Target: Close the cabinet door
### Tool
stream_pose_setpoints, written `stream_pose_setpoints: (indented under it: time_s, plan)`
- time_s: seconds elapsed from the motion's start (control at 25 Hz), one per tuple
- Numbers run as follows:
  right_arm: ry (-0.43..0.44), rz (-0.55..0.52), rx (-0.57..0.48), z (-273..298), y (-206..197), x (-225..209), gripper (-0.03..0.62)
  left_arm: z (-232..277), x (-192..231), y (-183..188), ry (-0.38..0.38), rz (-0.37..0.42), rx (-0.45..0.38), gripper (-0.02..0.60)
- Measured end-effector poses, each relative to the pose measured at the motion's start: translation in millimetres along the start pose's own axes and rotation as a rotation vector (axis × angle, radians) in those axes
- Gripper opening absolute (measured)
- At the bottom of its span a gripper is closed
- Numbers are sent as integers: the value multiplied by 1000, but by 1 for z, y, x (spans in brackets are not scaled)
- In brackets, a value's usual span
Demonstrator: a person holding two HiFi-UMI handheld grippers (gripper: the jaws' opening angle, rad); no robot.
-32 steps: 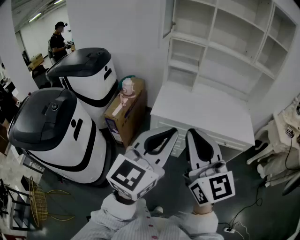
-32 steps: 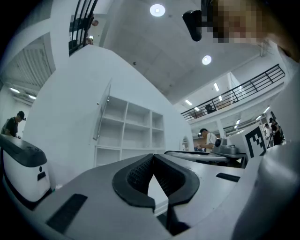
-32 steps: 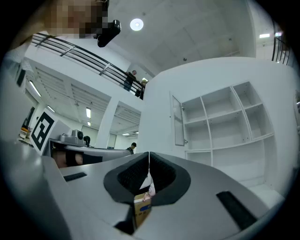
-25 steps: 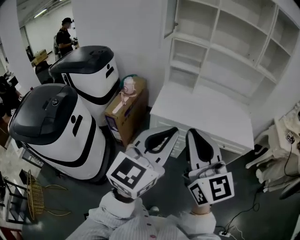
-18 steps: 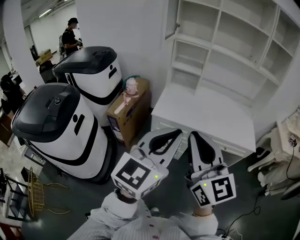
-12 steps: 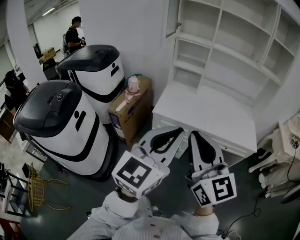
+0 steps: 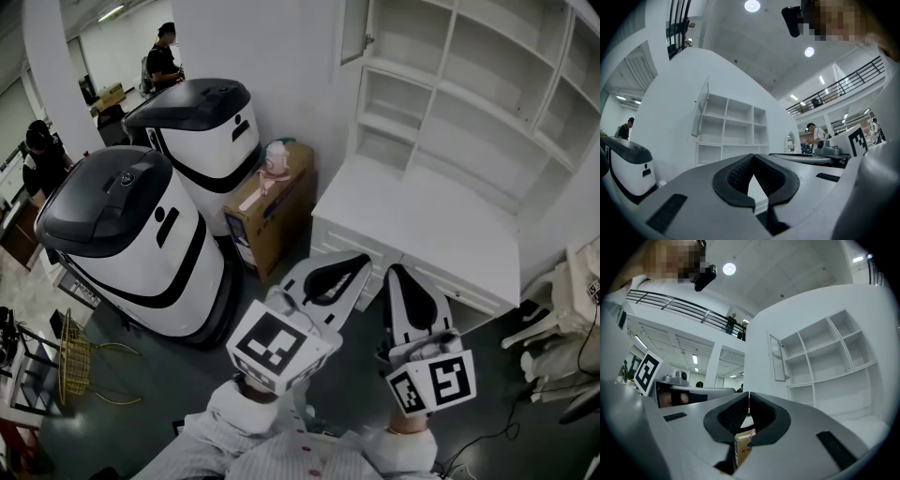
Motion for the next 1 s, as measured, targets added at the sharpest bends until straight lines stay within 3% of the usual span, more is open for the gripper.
stream_pose_setpoints:
  time_s: [0.4, 1.0]
  plan:
    - [-21, -7, 8, 36, -14, -22, 17, 31, 33, 3, -18, -2, -8, 11]
    - [-79, -42, 39, 161, -42, -72, 17, 117, 153, 20, -89, -21, -5, 11]
Point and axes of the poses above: the fingertips, and each gripper's own axes: z forward along the fingers, x to its left, y out of its top, the point moved 5 cm from there along -z, backward along the fingers, and after that the axes turned 12 degrees about -z, right-handed, at the moved point
